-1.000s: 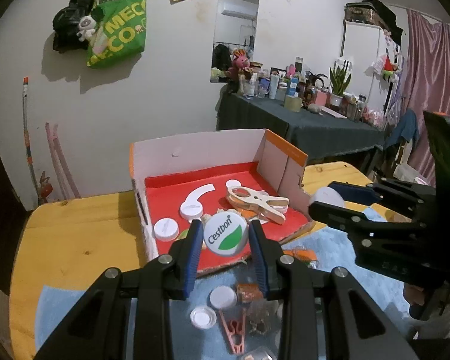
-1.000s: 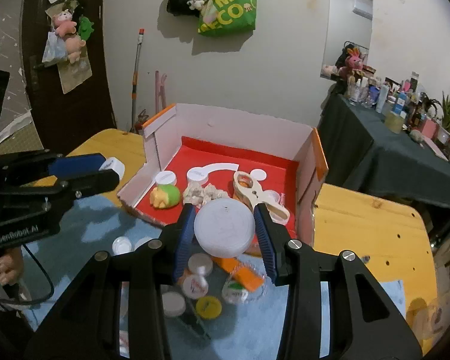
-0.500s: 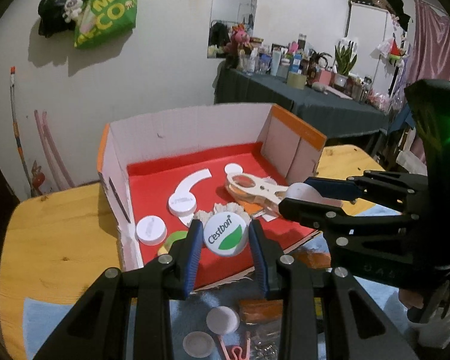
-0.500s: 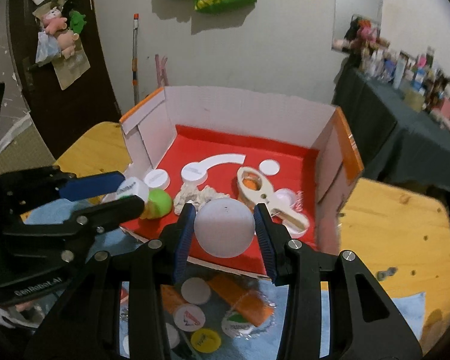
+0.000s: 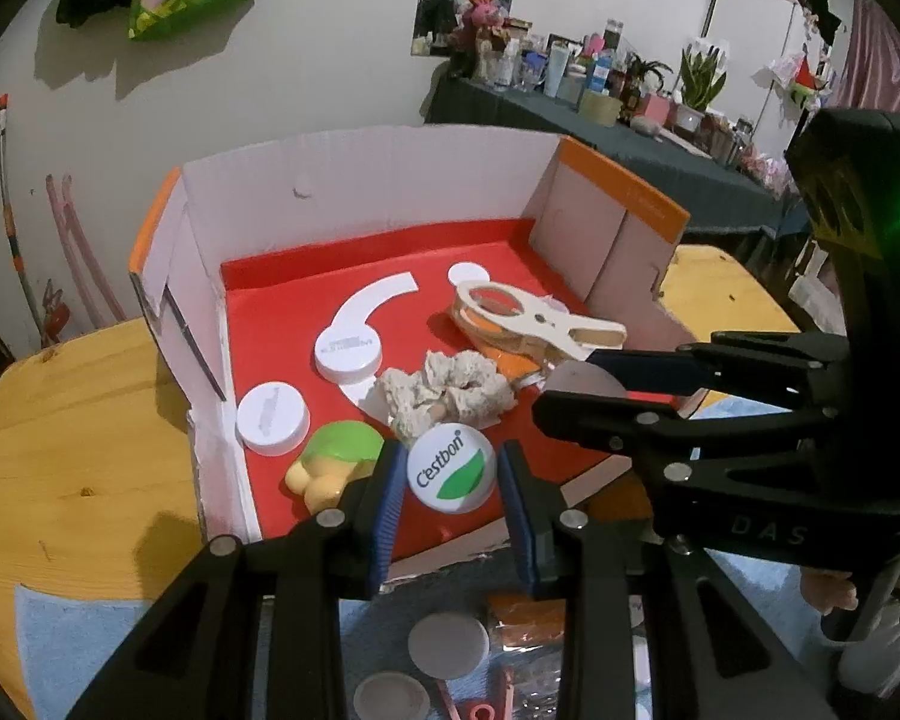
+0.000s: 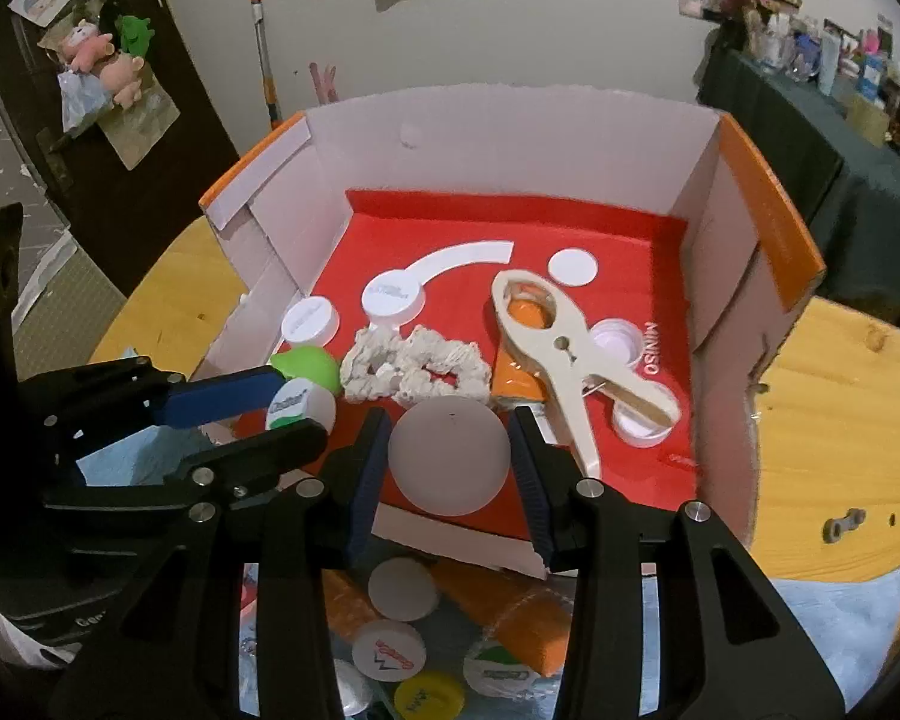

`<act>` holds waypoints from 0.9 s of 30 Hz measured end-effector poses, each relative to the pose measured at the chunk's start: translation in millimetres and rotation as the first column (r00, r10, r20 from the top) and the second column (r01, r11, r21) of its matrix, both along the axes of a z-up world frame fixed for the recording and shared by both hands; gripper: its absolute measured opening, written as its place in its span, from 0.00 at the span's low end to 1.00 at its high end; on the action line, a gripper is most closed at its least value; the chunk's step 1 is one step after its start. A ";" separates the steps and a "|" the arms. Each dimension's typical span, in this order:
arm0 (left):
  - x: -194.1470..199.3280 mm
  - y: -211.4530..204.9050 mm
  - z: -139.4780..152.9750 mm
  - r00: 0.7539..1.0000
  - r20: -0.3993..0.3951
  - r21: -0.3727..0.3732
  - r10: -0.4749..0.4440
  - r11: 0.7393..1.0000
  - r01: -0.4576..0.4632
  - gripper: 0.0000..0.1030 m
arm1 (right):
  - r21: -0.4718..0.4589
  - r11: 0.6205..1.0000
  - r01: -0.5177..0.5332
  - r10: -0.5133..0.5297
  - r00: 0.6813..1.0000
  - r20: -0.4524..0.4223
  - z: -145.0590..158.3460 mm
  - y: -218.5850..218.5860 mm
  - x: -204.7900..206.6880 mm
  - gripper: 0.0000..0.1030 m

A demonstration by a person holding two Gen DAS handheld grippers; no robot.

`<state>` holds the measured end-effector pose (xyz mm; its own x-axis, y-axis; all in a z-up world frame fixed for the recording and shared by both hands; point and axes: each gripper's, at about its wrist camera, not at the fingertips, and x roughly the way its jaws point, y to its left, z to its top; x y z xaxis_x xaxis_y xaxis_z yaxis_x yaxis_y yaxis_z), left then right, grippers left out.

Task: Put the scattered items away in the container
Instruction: 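Lift both held caps and carry them over the red-lined cardboard box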

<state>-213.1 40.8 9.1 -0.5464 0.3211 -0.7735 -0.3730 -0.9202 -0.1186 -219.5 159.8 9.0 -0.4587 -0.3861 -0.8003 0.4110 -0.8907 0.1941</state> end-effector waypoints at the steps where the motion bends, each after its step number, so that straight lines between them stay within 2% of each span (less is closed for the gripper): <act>1: -0.5 -0.1 -0.9 1.000 0.006 -0.001 0.000 1.000 0.000 0.33 | 0.001 1.000 -0.001 0.001 1.000 0.006 -1.4 -0.3 -0.9 0.37; 9: -4.0 1.8 -7.1 0.999 0.036 -0.032 -0.003 0.999 0.004 0.33 | 0.033 0.999 -0.004 0.002 0.998 0.057 -12.9 -0.8 -8.4 0.37; 20: -8.2 9.9 -8.9 0.998 0.055 -0.060 -0.032 0.998 0.035 0.33 | 0.108 0.994 -0.017 0.008 0.997 0.076 -23.7 -2.2 -13.7 0.37; 27: -8.4 9.8 -7.6 0.998 0.040 -0.084 -0.039 0.996 0.042 0.33 | 0.139 0.990 -0.007 -0.003 0.997 0.073 -27.5 2.8 -15.7 0.37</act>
